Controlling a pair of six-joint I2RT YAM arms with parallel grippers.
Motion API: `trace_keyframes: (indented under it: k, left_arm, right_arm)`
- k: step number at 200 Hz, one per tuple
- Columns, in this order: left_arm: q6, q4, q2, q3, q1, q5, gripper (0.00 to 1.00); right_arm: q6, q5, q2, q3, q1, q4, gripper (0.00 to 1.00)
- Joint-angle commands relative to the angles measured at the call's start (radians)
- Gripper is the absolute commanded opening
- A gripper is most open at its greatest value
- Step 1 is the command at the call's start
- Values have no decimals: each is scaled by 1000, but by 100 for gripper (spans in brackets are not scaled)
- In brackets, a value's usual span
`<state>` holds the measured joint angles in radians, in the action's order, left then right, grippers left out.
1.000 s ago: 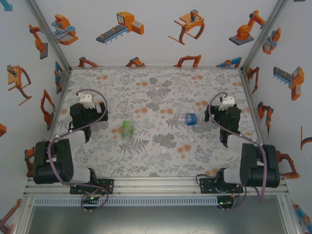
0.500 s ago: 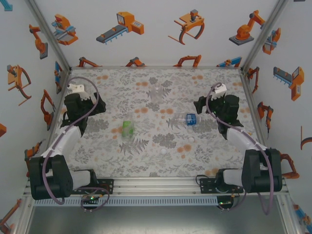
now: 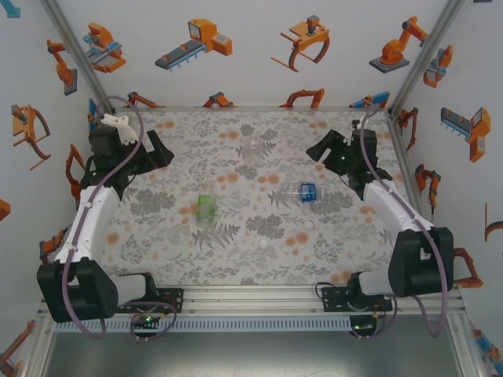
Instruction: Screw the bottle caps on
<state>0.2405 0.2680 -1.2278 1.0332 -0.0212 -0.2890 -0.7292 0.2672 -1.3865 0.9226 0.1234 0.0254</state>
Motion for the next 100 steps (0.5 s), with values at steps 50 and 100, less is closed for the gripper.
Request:
trace_keyframes:
  k: [50,100]
  left_arm:
    - [-213,217,25,56,-6,17,97]
    - [-224,177,45,-19,-5,27,97]
  right_arm:
    - [-664,-316,-128,279,157,-794,66]
    - [-780,-308,-246,338,170,-910,82]
